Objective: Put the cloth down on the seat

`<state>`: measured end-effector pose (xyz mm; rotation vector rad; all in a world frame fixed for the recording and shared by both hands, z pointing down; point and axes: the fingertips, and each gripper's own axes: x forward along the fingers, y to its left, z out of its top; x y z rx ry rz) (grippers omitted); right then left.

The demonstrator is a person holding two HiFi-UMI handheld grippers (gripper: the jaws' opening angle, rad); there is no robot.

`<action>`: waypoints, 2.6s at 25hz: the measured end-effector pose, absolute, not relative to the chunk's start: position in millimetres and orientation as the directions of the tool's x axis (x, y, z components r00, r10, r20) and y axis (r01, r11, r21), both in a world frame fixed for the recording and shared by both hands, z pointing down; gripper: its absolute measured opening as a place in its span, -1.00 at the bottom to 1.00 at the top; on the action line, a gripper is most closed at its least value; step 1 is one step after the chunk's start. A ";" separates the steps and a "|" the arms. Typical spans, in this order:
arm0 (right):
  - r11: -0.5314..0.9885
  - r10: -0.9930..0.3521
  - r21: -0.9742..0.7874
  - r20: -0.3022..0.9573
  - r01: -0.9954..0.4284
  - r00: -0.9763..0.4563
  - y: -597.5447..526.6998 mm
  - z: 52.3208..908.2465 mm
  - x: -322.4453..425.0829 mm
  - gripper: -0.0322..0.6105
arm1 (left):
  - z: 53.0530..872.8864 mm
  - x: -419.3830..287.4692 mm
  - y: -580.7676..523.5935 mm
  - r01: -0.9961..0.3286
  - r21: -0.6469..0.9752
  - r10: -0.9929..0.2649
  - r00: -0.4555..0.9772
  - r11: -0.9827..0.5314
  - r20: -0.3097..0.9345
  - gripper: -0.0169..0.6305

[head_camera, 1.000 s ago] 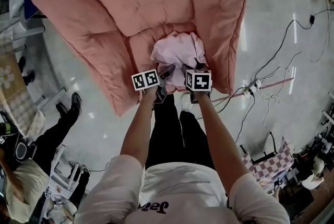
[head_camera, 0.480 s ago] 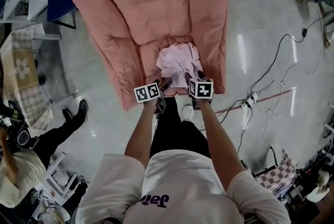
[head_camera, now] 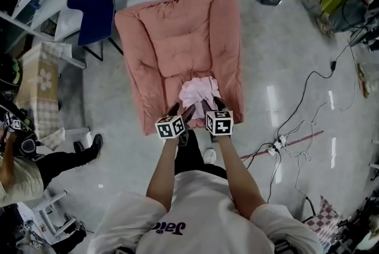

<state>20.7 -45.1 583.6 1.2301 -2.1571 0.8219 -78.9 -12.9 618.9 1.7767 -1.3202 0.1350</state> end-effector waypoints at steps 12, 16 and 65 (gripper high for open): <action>0.568 -0.752 -0.114 0.330 -0.815 -0.571 -31.5 395.1 11.1 -0.36 | 413.0 -117.6 4.7 -0.952 0.285 -0.935 0.197 -0.111 0.294 -0.02; 0.607 -0.766 -0.062 0.222 -0.793 -0.604 -20.3 338.2 3.7 -0.40 | 354.9 -126.2 12.3 -0.971 0.231 -0.972 0.117 -0.068 0.206 -0.23; 0.591 -0.806 -0.006 0.045 -0.806 -0.591 20.1 252.7 32.9 -0.85 | 249.3 -86.9 65.1 -0.997 0.041 -0.998 0.063 -0.063 0.001 -0.91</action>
